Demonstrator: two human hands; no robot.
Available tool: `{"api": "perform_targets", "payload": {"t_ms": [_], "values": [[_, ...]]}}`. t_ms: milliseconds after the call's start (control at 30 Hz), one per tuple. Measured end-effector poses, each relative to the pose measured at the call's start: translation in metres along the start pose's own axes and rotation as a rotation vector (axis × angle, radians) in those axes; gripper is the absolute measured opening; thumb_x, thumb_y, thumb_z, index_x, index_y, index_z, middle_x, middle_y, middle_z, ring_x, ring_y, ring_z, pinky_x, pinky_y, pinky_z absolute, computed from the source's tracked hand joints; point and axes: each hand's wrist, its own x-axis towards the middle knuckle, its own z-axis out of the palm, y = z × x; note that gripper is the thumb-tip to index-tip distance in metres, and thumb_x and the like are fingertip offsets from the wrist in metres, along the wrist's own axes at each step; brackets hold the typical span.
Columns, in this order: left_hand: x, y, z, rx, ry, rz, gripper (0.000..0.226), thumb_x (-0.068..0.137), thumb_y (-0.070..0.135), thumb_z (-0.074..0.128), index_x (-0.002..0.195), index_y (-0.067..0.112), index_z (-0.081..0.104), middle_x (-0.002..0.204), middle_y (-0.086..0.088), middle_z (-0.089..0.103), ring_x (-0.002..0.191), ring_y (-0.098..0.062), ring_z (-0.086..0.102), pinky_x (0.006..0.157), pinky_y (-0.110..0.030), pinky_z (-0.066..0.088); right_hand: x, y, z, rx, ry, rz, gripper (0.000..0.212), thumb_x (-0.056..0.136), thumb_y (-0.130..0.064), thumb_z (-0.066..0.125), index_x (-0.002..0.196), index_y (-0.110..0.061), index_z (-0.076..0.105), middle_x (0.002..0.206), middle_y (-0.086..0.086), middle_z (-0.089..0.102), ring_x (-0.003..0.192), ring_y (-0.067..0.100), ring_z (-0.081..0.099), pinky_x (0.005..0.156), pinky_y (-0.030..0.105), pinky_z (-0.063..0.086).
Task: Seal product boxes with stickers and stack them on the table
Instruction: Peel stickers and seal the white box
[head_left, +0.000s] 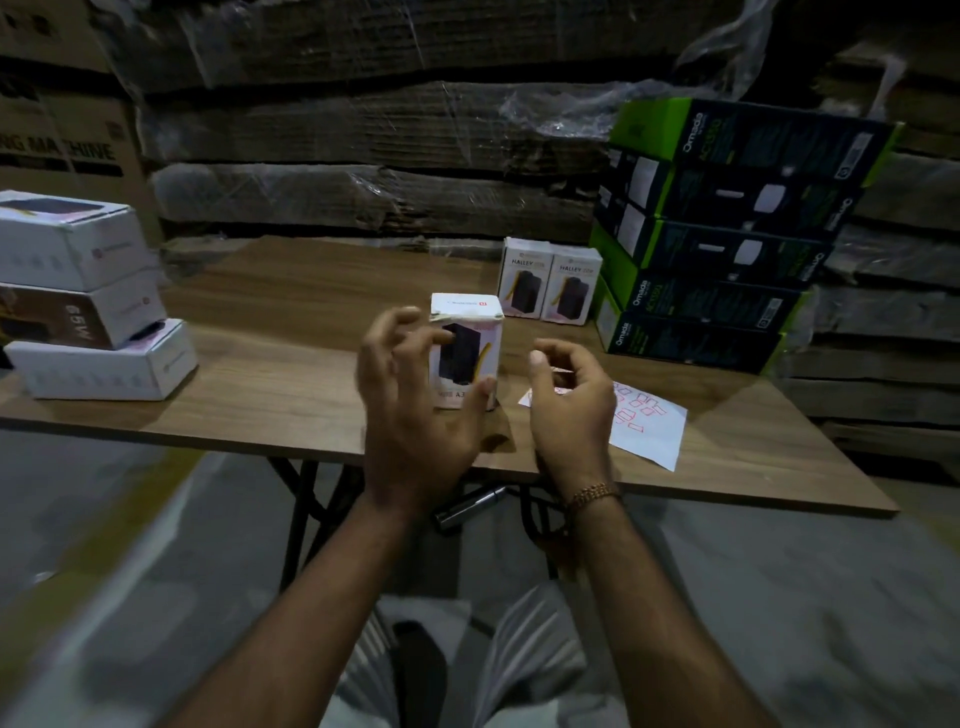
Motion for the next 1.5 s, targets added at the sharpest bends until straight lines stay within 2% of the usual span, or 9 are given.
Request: {"api": "perform_targets", "payload": {"t_ms": [100,167,267,367,533,767,933,1233,1500], "values": [[-0.007,0.019,0.021,-0.076,-0.162,0.232,0.033,0.095,0.013,0.079,0.121,-0.004,0.067,0.133,-0.022,0.057,0.126,-0.030,0.056,0.103,-0.033,0.051,0.008,0.011,-0.027,-0.065,0.030,-0.006,0.017,0.100,-0.009,0.065,0.099,-0.021,0.077,0.098,-0.010,0.075,0.092,0.002,0.068,0.079,0.014,0.051],[-0.006,0.031,0.038,-0.110,-0.336,0.297,0.028,0.094,-0.001,0.074,0.121,-0.001,0.067,0.124,-0.016,0.063,0.115,-0.029,0.062,0.094,-0.031,0.054,0.016,0.017,-0.049,-0.121,0.079,-0.026,0.022,0.098,-0.002,0.063,0.097,-0.019,0.076,0.096,-0.010,0.075,0.091,0.003,0.068,0.079,0.013,0.052],[0.003,0.041,0.064,-0.173,-0.637,0.115,0.046,0.089,-0.006,0.072,0.133,0.007,0.064,0.128,-0.008,0.065,0.117,-0.022,0.062,0.095,-0.016,0.050,0.028,0.025,-0.083,-0.274,0.150,0.014,0.025,0.099,-0.001,0.060,0.098,-0.021,0.075,0.096,-0.006,0.073,0.091,0.008,0.066,0.072,0.004,0.046],[0.010,0.039,0.088,-0.121,-0.782,-0.062,0.055,0.095,-0.004,0.063,0.145,0.019,0.060,0.144,-0.001,0.062,0.132,-0.018,0.058,0.110,-0.035,0.052,0.037,0.042,-0.109,-0.414,0.134,0.047,0.023,0.099,-0.002,0.059,0.102,-0.017,0.077,0.102,-0.001,0.074,0.098,0.014,0.067,0.080,0.019,0.053],[0.018,0.036,0.111,-0.015,-0.953,-0.146,0.065,0.095,-0.005,0.055,0.152,0.025,0.056,0.154,-0.002,0.057,0.140,-0.022,0.054,0.114,-0.039,0.049,0.048,0.049,-0.124,-0.429,0.069,0.096,0.021,0.100,-0.003,0.062,0.105,-0.017,0.077,0.101,-0.004,0.073,0.097,0.011,0.065,0.083,0.025,0.053],[0.011,0.026,0.113,0.054,-0.952,-0.042,0.034,0.108,0.023,0.056,0.136,0.031,0.072,0.149,0.005,0.061,0.140,-0.019,0.050,0.117,-0.046,0.043,0.034,0.055,-0.114,-0.557,0.109,-0.056,0.031,0.088,0.003,0.057,0.090,-0.017,0.080,0.096,0.003,0.070,0.088,0.016,0.065,0.078,0.026,0.050],[0.007,0.037,0.104,0.229,-0.945,0.031,0.040,0.110,0.047,0.048,0.145,0.039,0.064,0.149,0.004,0.053,0.141,-0.020,0.037,0.120,-0.047,0.025,0.027,0.050,-0.110,-0.626,0.036,-0.028,0.023,0.088,-0.009,0.063,0.096,-0.020,0.081,0.103,0.001,0.065,0.091,0.020,0.065,0.078,0.039,0.060],[0.012,0.046,0.093,0.219,-0.956,0.013,0.043,0.104,0.036,0.051,0.144,0.035,0.065,0.146,-0.001,0.049,0.136,-0.021,0.033,0.118,-0.044,0.027,0.033,0.047,-0.108,-0.748,-0.070,0.059,0.033,0.094,-0.014,0.061,0.122,-0.015,0.079,0.120,0.002,0.062,0.117,0.022,0.058,0.097,0.044,0.057],[0.008,0.042,0.097,0.139,-0.856,-0.021,0.039,0.104,0.036,0.054,0.139,0.024,0.066,0.130,-0.001,0.062,0.129,-0.020,0.049,0.118,-0.047,0.026,0.035,0.055,-0.109,-0.766,-0.113,0.000,0.034,0.090,-0.008,0.059,0.113,-0.021,0.082,0.112,0.002,0.065,0.114,0.024,0.058,0.086,0.031,0.046]]}}
